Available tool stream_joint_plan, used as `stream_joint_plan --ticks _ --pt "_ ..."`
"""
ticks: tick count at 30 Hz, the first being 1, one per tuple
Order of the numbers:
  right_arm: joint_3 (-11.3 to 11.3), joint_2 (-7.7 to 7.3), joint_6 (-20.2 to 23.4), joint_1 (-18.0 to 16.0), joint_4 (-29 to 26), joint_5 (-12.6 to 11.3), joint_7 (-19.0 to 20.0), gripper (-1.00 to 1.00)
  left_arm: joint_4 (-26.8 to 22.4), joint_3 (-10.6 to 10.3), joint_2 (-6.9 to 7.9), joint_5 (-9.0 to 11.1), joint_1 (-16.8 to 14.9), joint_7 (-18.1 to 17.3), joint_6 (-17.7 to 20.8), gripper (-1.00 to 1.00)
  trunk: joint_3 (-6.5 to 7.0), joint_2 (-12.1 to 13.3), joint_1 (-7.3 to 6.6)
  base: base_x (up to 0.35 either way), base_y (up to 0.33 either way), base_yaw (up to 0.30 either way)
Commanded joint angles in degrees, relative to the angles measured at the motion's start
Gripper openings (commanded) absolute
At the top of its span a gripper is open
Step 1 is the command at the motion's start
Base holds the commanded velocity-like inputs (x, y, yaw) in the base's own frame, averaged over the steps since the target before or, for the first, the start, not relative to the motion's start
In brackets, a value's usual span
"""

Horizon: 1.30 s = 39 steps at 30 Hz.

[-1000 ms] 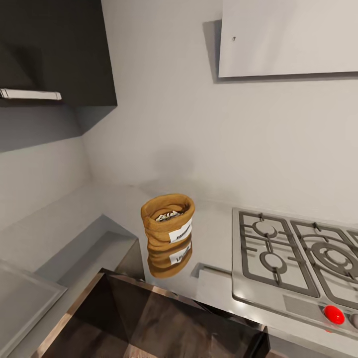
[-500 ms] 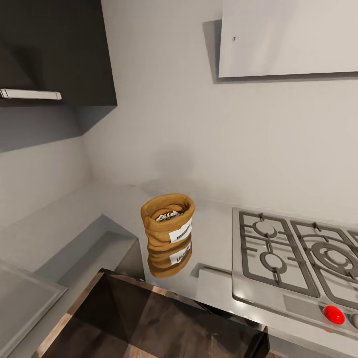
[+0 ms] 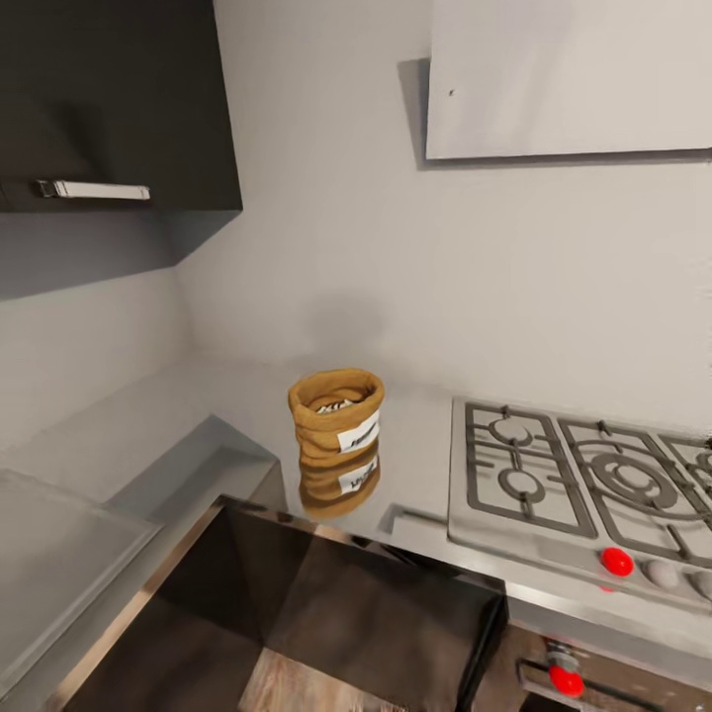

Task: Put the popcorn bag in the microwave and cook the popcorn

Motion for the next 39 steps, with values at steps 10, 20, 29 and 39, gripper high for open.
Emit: stream_joint_plan --ticks 10,20,29,39 --pt "-0.5 -0.01 -0.2 -0.1 0.1 0.6 0.0 1.00 -0.1 0.0 -0.01 0.2 0.0 0.1 -0.1 1.00 -0.05 0.0 -0.03 -0.338 0.000 0.000" --pt "-0.5 4.19 7.2 0.1 -9.9 0.9 1.0 1.00 -0.1 0.0 -0.10 0.3 0.0 0.4 -0.1 1.00 -0.05 0.0 -0.03 -0.122 0.000 0.000" --pt "8.9 10.42 41.1 0.4 -52.6 0.2 9.0 1.00 -0.1 0.0 -0.19 0.1 0.0 0.7 -0.2 1.00 -0.05 0.0 -0.03 0.000 0.000 0.000" --pt "25.5 10.42 66.3 -17.1 -80.5 -0.6 26.1 1.00 -0.2 0.1 -0.07 0.2 0.0 0.7 -0.2 1.00 -0.05 0.0 -0.03 0.000 0.000 0.000"
